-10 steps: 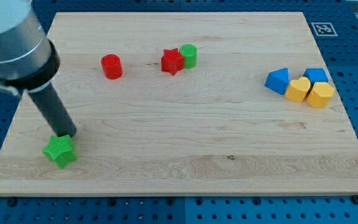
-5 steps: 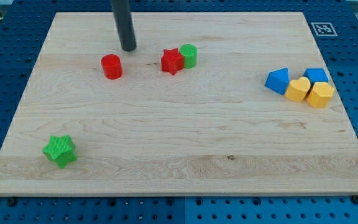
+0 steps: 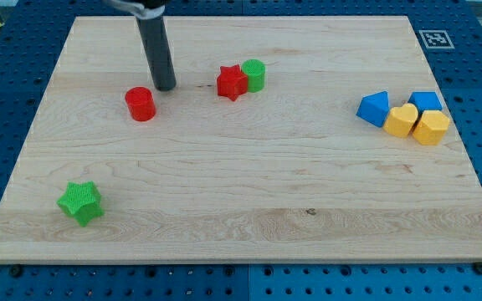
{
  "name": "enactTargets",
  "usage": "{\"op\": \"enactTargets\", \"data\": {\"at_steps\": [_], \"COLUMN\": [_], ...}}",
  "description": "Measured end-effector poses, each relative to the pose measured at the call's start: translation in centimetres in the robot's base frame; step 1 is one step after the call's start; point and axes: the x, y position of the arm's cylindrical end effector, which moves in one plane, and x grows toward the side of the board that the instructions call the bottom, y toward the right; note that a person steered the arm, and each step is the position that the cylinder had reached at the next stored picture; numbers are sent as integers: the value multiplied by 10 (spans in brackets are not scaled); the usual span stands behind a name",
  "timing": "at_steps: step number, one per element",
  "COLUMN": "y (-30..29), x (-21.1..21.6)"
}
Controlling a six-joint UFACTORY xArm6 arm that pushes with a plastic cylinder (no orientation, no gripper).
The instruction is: Slide the red circle towards bottom left
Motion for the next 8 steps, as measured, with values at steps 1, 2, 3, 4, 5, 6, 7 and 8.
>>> {"op": "enactTargets", "data": {"at_steps": [1, 2, 3, 4, 5, 6, 7, 8], "y": [-31, -28, -3, 9, 9, -1, -22, -24], "x": [18, 41, 45, 64, 69, 69, 59, 63]}}
